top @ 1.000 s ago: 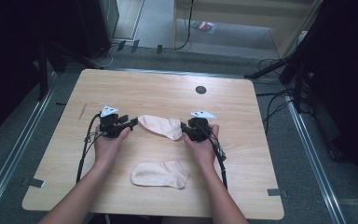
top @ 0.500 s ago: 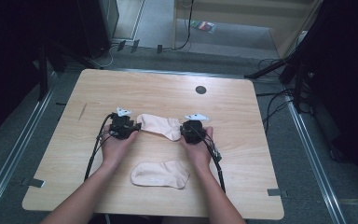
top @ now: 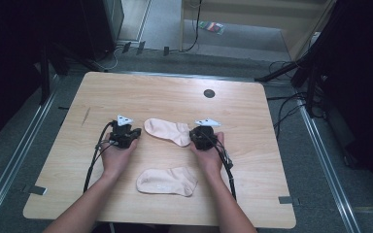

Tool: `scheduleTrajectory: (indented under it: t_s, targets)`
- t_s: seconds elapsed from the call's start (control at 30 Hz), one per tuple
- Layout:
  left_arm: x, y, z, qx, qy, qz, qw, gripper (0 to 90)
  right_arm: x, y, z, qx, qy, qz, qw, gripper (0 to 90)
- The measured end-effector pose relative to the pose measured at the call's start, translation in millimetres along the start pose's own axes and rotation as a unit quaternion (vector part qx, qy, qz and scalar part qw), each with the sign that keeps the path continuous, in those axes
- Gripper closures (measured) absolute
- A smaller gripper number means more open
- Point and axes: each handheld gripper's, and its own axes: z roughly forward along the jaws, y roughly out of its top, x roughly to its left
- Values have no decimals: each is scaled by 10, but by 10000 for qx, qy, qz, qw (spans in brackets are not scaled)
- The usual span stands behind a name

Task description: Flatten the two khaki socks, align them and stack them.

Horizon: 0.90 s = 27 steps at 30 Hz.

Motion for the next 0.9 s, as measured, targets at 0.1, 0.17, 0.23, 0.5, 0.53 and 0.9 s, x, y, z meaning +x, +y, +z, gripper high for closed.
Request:
scheduleTrajectory:
  t_s: [0.1, 0.17, 0.23, 0.5, 0.53, 0.9]
  targets:
    - [-3, 91, 38, -171, -99, -189, 9996, 635, 31, 2, 1, 3, -2, -66, 10000, 879]
    - [-30, 156, 101, -149, -12, -204, 9997, 613, 34, 1, 2, 6, -4, -73, 10000, 879]
    - [-42, 200, 189, 11, 166, -153, 9997, 567, 38, -4, 5, 11, 5, -91, 10000, 878]
    - [-94, 213, 315, 381, 290, 2, 9989, 823, 21, -8, -6, 41, 34, -95, 9999, 877]
    - [-105, 213, 299, 415, 293, 105, 9987, 894, 20, -9, -6, 41, 38, -82, 10000, 878]
    - [-98, 73, -164, -133, -31, 300, 9995, 900, 13, -3, -204, -203, 215, 57, 9995, 886]
